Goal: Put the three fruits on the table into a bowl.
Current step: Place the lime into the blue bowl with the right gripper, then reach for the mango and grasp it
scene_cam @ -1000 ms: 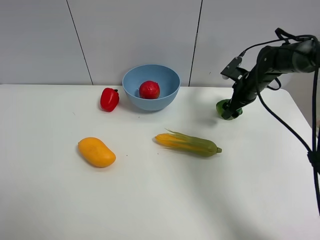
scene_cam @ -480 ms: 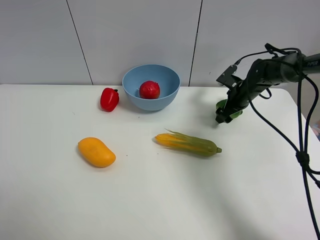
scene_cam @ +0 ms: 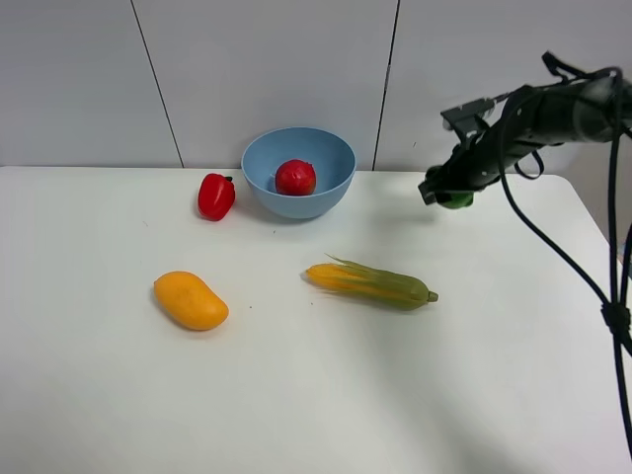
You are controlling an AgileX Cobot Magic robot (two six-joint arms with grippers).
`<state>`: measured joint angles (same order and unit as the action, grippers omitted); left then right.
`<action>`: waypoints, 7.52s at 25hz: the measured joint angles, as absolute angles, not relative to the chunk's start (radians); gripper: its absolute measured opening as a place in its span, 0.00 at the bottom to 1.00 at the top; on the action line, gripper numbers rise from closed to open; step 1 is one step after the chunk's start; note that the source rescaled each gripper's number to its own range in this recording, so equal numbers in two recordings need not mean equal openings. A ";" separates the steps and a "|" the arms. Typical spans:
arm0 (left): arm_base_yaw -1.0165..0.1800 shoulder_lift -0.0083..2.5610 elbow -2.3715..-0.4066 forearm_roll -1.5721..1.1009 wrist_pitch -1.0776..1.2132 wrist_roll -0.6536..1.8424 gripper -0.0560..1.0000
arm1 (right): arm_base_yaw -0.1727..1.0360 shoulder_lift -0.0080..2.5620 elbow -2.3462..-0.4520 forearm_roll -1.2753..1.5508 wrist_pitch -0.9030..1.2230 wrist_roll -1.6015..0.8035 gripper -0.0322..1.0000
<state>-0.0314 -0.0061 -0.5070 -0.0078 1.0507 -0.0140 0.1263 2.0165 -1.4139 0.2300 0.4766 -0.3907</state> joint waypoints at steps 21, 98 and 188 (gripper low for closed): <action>-0.031 -0.006 -0.507 -0.008 1.051 -0.015 1.00 | 0.472 2.346 -2.002 0.217 0.498 -0.390 0.07; -0.031 -0.006 -0.507 -0.008 1.051 -0.015 1.00 | -0.032 0.094 -0.672 -0.060 1.092 0.029 1.00; -0.145 1.309 -1.037 -0.032 1.058 -0.437 1.00 | -0.032 -0.003 -0.505 0.000 1.073 0.057 1.00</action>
